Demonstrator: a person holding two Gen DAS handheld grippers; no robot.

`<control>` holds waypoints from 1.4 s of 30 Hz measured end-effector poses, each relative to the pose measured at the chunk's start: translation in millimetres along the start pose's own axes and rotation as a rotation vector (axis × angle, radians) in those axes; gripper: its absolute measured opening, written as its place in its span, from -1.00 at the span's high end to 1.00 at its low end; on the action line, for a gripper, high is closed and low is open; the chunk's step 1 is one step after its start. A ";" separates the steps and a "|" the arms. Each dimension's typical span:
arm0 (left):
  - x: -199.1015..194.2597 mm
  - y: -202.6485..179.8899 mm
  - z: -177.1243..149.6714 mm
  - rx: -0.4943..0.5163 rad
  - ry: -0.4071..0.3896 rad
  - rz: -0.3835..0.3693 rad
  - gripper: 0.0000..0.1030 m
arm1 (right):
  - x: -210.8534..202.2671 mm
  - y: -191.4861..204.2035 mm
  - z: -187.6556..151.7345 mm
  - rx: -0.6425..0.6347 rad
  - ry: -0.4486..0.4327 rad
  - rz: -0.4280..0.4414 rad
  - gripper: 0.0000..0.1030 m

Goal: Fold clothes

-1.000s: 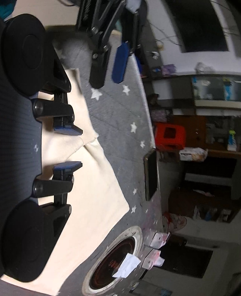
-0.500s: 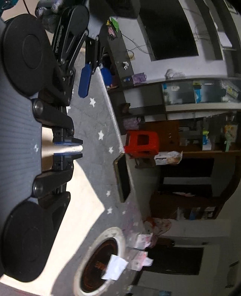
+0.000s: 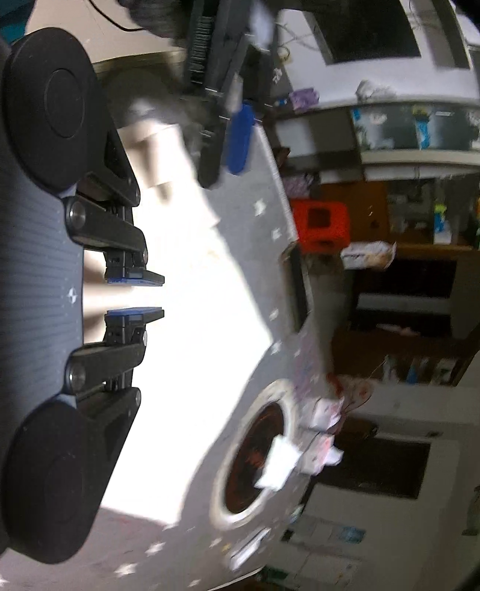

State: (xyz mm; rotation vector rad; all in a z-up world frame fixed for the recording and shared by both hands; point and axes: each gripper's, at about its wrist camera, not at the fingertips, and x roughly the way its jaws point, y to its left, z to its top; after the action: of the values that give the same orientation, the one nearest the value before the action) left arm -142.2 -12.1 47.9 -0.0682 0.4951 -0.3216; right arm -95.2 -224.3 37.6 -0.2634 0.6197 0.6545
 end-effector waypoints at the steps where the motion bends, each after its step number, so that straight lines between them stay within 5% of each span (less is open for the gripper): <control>1: 5.0 -3.7 1.4 0.009 0.001 -0.014 0.06 | -1.8 -2.3 -6.7 0.014 0.006 -0.017 0.79; 10: 51.3 -18.6 -10.5 0.043 0.113 -0.049 0.09 | -22.1 -22.6 -45.1 0.115 0.004 -0.101 0.60; 25: 22.6 -8.3 -18.7 0.037 0.118 0.058 0.09 | -42.9 -30.4 -58.5 0.154 -0.007 -0.125 0.43; 32: 20.4 -5.7 -18.2 0.032 0.117 0.065 0.83 | -58.6 -18.7 -60.7 0.128 -0.021 -0.105 0.39; 38: -8.3 -1.7 5.8 -0.094 0.090 0.041 0.86 | -69.2 -11.4 -62.2 0.109 -0.026 -0.077 0.38; 42: -5.9 4.7 6.8 -0.091 0.107 0.065 0.85 | -71.9 -9.2 -64.6 0.099 -0.021 -0.057 0.35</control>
State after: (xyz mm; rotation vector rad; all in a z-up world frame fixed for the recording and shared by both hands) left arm -142.5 -5.8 55.9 -0.1231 0.6171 -0.2394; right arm -163.4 -293.1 31.0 -0.1808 0.6202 0.5691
